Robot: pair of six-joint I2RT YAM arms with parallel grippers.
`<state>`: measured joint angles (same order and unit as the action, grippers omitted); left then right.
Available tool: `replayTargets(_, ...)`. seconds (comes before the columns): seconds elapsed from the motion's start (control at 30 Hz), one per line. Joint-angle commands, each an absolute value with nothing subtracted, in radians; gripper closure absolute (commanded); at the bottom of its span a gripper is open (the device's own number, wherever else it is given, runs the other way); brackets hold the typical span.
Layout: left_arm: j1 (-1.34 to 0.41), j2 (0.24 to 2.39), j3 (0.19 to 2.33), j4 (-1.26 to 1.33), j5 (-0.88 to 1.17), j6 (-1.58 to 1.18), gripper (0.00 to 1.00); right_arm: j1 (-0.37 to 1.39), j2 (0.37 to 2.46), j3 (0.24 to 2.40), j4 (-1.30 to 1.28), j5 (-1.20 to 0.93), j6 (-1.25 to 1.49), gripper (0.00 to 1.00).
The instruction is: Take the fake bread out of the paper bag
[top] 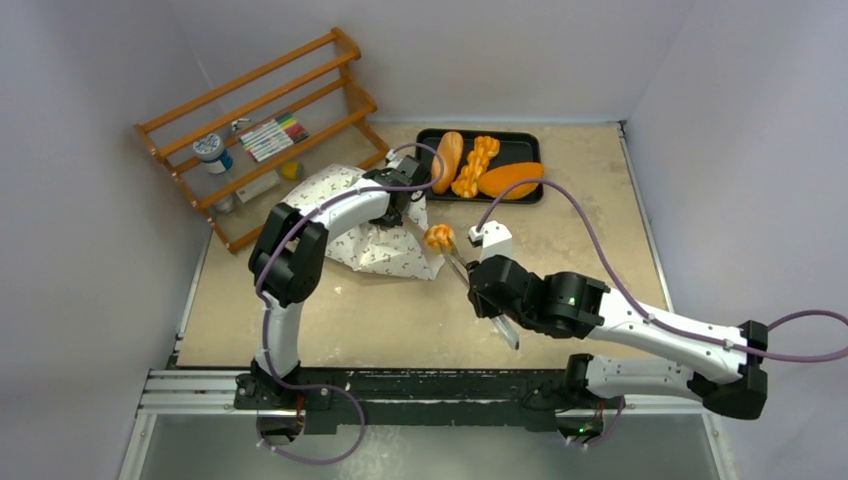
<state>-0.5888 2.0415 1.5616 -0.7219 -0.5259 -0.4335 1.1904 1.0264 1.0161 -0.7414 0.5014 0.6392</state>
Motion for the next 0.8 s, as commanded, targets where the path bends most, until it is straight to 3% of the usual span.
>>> replayTargets(0.0, -0.548, 2.059, 1.543, -0.668, -0.573, -0.424, 0.96, 1.194, 0.990, 1.097, -0.749, 0.605, 0.682, 0.98)
replayTargets(0.37, -0.548, 1.949, 1.402, -0.613, -0.526, -0.462, 0.96, 1.169, 1.130, 1.219, -0.737, 0.787, 0.765, 0.98)
replayTargets(0.77, -0.548, 1.767, 1.346, -0.625, -0.484, -0.452, 0.97, 0.791, 1.346, 1.236, -0.342, 0.716, 0.490, 0.98)
